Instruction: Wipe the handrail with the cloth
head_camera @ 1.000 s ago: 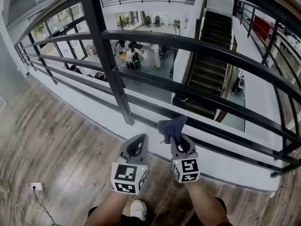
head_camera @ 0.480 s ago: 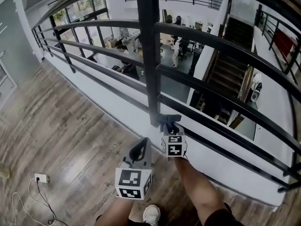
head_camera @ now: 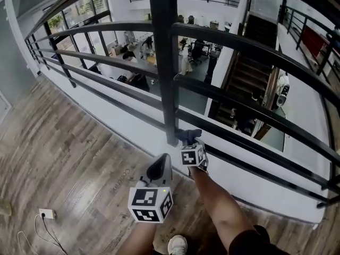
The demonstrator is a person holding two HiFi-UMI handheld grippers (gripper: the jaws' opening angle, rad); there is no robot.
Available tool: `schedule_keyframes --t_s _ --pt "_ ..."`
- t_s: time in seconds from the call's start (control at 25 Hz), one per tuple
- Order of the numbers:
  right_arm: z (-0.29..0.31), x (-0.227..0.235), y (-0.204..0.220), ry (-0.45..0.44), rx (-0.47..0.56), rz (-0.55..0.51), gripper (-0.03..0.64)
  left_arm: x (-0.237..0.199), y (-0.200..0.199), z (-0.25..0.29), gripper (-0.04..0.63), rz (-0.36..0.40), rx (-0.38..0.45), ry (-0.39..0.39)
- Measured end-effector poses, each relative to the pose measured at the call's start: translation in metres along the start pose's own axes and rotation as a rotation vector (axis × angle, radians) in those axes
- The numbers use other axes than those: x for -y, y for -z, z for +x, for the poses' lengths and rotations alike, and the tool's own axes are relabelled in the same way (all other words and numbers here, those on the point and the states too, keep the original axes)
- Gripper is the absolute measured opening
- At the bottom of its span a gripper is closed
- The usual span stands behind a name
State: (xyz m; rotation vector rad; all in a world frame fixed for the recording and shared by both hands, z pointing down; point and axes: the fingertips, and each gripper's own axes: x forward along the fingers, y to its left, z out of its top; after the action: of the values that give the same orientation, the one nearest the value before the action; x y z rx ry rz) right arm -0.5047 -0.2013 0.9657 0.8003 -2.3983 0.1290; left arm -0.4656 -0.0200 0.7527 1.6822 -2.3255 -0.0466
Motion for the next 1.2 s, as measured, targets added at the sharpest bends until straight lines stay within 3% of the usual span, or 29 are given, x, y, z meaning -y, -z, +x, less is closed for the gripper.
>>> schedule_keyframes --t_s 0.08,0.2,0.48,0.64,0.84,1.04,1.2 --pt "-0.001 0.007 0.012 0.008 -0.028 0.017 0.080 0.000 0.010 -0.001 0.002 0.011 -0.023 -0.006" --pt "-0.006 0.024 0.023 0.020 -0.039 0.051 0.080 0.002 0.012 0.003 0.002 0.087 -0.027 -0.023" --pt "-0.011 0.048 0.038 0.011 -0.043 0.103 0.080 0.018 0.015 0.020 0.002 0.077 -0.039 0.003" --pt "-0.021 0.070 0.049 0.018 -0.034 0.133 0.080 0.036 0.019 0.024 0.002 0.125 -0.046 0.012" --pt "-0.042 0.098 0.068 0.031 -0.044 0.171 0.080 0.060 0.021 0.034 0.002 0.124 -0.058 0.046" --pt "-0.057 0.130 0.094 0.043 -0.036 0.178 0.080 0.076 0.036 0.041 0.002 0.180 -0.115 0.054" --pt "-0.090 0.160 0.112 0.032 -0.069 0.152 0.080 0.112 0.041 0.046 0.002 0.195 -0.117 0.113"
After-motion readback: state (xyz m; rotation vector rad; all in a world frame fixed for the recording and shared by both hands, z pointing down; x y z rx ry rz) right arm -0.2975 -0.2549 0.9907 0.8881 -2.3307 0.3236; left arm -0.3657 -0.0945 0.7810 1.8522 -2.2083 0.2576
